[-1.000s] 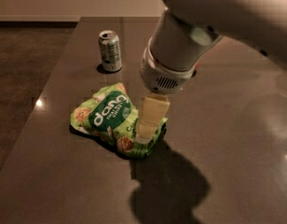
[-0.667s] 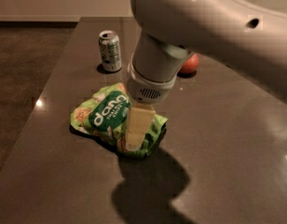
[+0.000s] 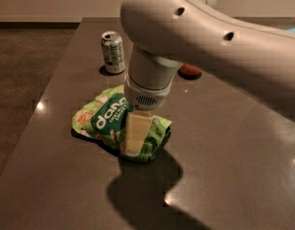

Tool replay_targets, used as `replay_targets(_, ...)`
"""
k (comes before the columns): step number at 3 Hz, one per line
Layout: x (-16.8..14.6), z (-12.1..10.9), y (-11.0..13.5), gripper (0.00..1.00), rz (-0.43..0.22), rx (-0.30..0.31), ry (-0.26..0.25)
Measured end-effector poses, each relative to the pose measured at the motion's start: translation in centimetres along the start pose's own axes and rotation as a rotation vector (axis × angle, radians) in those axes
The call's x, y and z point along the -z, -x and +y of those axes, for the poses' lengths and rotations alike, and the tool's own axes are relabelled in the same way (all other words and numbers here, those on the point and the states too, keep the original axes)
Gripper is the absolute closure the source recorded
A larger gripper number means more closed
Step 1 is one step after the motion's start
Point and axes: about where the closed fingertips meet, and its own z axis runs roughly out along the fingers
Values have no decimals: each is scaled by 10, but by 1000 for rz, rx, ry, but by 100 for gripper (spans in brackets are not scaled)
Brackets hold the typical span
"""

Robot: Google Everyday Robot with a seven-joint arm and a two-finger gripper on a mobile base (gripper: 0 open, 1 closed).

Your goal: Pick green rice chip bag

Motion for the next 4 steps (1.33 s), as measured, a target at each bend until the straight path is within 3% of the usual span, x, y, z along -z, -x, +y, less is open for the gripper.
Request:
replay_targets(1, -3, -1, -2, 18, 9, -13, 18)
replay_targets(4, 14, -2, -6, 87, -9, -21, 77)
